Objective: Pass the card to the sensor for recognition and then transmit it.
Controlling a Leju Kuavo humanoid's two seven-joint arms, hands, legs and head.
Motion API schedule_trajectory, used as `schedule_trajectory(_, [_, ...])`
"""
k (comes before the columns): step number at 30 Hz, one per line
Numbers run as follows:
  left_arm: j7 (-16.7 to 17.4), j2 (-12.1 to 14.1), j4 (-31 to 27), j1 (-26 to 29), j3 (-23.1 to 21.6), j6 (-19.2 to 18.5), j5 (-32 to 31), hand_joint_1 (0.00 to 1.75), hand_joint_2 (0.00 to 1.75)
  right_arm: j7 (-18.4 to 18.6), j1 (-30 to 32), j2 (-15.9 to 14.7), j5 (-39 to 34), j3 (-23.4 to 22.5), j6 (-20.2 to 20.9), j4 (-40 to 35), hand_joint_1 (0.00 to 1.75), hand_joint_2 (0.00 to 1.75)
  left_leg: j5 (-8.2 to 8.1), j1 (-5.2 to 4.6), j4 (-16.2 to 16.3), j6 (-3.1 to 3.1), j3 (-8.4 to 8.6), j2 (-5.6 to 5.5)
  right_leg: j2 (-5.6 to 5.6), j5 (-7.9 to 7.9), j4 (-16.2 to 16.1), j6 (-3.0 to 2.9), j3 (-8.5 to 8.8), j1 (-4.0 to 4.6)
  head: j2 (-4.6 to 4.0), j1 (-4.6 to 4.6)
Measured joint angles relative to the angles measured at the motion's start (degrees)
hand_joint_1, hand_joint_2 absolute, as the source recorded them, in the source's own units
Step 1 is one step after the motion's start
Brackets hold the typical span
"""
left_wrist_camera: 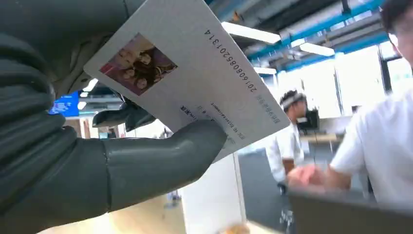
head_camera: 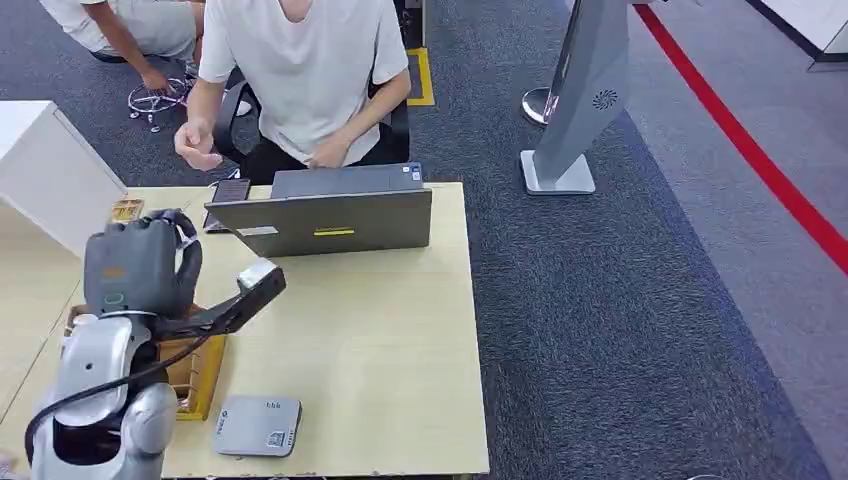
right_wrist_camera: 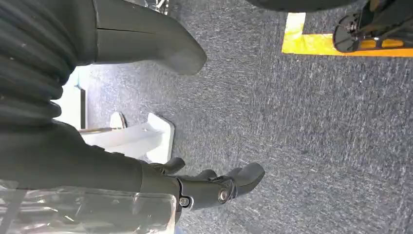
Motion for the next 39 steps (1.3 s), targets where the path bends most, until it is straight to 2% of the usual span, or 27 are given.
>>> schedule_trajectory(3, [0.1, 0.8, -0.4, -2.3, 0.0, 0.7, 0.0, 1.75, 1.75, -0.3, 0.2, 0.0, 0.1, 0.2, 0.0, -0.1, 0.0, 1.75, 0.02, 0.0, 0.0, 0.01, 0.0, 0.0, 0.02, 0.0, 0.0, 0.0, 0.0, 0.0, -0.02, 0.02])
schedule_trajectory(7, [3.6, 2.6, -0.6, -5.5, -1.0, 1.5, 0.0, 1.75, 1.75, -1.0, 0.3, 0.0, 0.9, 0.4, 0.9, -0.1, 0.0, 1.75, 0.02, 0.0, 0.0, 0.01, -0.06, 0.03, 0.03, 0.0, 0.0, 0.0, -0.08, 0.01, 0.0, 0.04])
schedule_trajectory(9, [3.6, 3.9, -0.4, -8.2, -1.1, 1.5, 0.0, 1.75, 1.75, -1.5, 0.3, 0.0, 0.9, 0.5, 1.3, -0.1, 0.0, 1.75, 0.02, 0.0, 0.0, 0.01, -0.06, 0.03, 0.05, 0.0, 0.0, 0.0, -0.09, 0.0, -0.02, 0.0])
schedule_trajectory(13, [3.7, 6.5, 1.9, -13.0, -1.1, 1.5, 0.0, 1.75, 1.75, -2.4, 0.3, 0.0, 2.0, 0.5, 2.0, 0.0, 0.0, 1.75, 0.03, 0.0, 0.0, 0.0, -0.05, 0.07, 0.08, 0.02, 0.0, 0.01, -0.1, 0.01, -0.02, 0.04])
schedule_trajectory(18, [5.9, 9.0, 6.4, -17.7, -2.3, 0.9, 0.0, 1.75, 1.75, -4.1, -0.1, 0.0, 3.8, 0.0, 2.9, 0.6, 0.0, 1.75, 0.06, 0.0, 0.0, 0.03, -0.05, 0.09, 0.1, 0.04, 0.0, 0.01, -0.1, 0.0, 0.0, 0.02])
schedule_trajectory(24, [6.0, 9.9, 8.9, -19.9, -3.1, 0.7, 0.0, 1.75, 1.75, -4.0, 0.1, 0.0, 3.5, 0.1, 3.1, 0.6, 0.0, 1.75, 0.06, -0.01, 0.0, 0.03, -0.06, 0.11, 0.11, 0.04, 0.0, 0.01, -0.1, 0.0, 0.0, 0.02])
schedule_trajectory(25, [6.1, 9.9, 9.0, -19.9, -3.4, 0.5, 0.0, 0.0, 1.75, -3.8, 0.3, 0.0, 3.4, 0.2, 3.1, 0.4, 0.0, 1.75, 0.06, -0.01, 0.0, 0.03, -0.06, 0.11, 0.11, 0.04, 0.0, 0.01, -0.11, 0.0, -0.02, 0.0])
schedule_trajectory(33, [5.9, 9.6, 9.2, -20.0, -5.7, 1.2, 0.0, 0.0, 1.75, -2.5, 1.5, 0.0, 2.6, 2.1, 3.6, -1.3, 0.0, 1.75, 0.05, -0.01, 0.0, 0.03, -0.09, 0.11, 0.11, 0.04, 0.0, 0.02, -0.12, -0.01, -0.02, 0.02])
schedule_trajectory(39, [4.0, 8.5, 6.0, -18.6, -7.7, 0.6, 0.0, 0.0, 1.75, -1.7, 2.2, 0.0, 2.6, 3.3, 3.6, -2.7, 0.0, 1.75, 0.05, -0.01, 0.0, 0.04, -0.1, 0.1, 0.09, 0.04, 0.0, 0.02, -0.12, 0.0, 0.0, 0.0])
